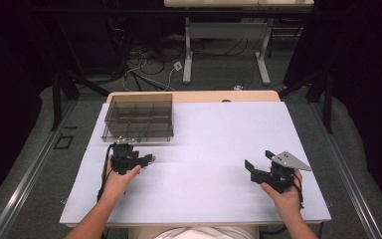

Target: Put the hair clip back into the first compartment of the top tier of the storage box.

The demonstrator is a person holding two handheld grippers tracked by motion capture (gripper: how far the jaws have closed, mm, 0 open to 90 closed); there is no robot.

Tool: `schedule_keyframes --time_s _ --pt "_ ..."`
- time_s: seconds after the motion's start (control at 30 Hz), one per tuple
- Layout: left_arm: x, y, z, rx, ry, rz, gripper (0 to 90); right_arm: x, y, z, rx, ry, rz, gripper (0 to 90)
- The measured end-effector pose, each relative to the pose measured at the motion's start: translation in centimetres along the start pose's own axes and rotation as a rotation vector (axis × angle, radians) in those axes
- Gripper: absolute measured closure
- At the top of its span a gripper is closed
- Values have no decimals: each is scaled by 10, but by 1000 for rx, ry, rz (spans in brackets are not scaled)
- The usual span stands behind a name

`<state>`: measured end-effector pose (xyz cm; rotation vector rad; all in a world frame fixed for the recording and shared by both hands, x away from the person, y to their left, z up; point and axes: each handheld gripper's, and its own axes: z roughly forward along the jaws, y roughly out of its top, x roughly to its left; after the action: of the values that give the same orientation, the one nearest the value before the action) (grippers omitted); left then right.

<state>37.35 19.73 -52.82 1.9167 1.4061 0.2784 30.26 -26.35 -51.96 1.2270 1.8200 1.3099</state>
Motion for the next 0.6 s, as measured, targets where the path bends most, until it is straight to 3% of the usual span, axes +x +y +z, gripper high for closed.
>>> schedule_keyframes --time_s 0.6 --pt "-1 -4 16 57 20 29 493 -1 -1 0 -2 5 -2 157"
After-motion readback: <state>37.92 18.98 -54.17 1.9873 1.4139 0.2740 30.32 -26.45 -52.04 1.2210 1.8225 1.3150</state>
